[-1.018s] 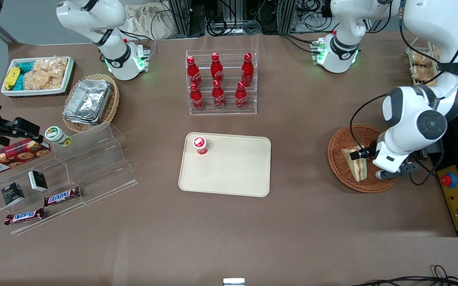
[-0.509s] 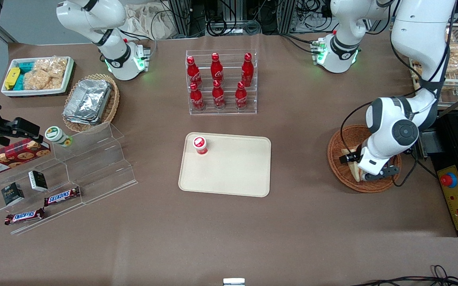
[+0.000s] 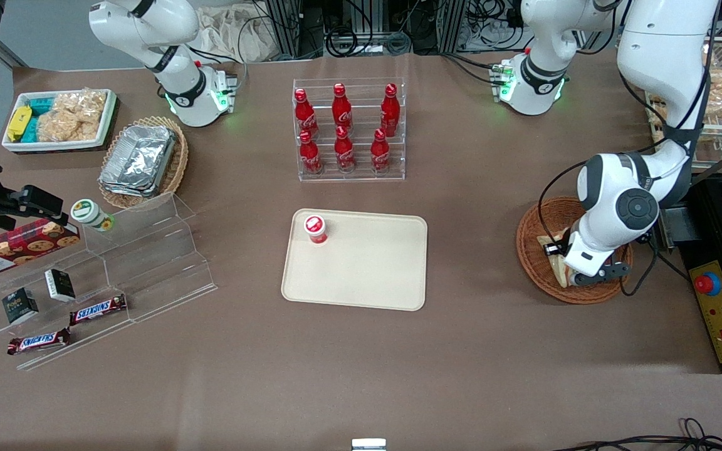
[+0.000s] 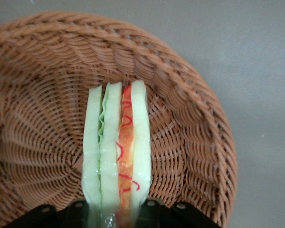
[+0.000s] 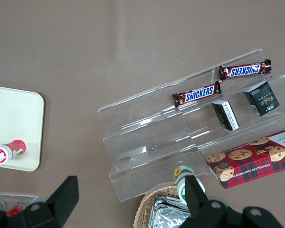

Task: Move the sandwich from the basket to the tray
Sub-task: 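Lift the sandwich out of the basket with the left gripper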

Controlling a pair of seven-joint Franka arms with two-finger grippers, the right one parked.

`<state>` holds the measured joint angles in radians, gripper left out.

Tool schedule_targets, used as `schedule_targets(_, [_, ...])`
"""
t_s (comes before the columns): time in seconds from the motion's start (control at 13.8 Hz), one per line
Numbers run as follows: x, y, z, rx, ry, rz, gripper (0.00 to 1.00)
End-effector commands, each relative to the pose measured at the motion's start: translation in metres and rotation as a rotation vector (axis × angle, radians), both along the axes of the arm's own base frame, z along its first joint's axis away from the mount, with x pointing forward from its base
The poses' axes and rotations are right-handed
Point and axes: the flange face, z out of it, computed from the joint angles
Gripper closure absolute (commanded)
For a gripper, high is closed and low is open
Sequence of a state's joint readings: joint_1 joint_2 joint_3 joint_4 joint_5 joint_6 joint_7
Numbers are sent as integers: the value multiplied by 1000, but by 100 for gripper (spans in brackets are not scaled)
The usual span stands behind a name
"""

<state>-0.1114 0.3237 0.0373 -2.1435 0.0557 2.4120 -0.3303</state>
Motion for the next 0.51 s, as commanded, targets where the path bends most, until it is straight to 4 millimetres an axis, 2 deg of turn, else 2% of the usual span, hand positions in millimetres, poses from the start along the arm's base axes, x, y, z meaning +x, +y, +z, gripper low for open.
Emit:
schedule_targets(0.0, [8, -4, 80, 31, -25, -13, 79])
schedule_targets(0.22, [14, -28, 178, 38, -32, -34, 78])
schedule_targets(0.44, [11, -60, 270, 46, 4, -65, 78])
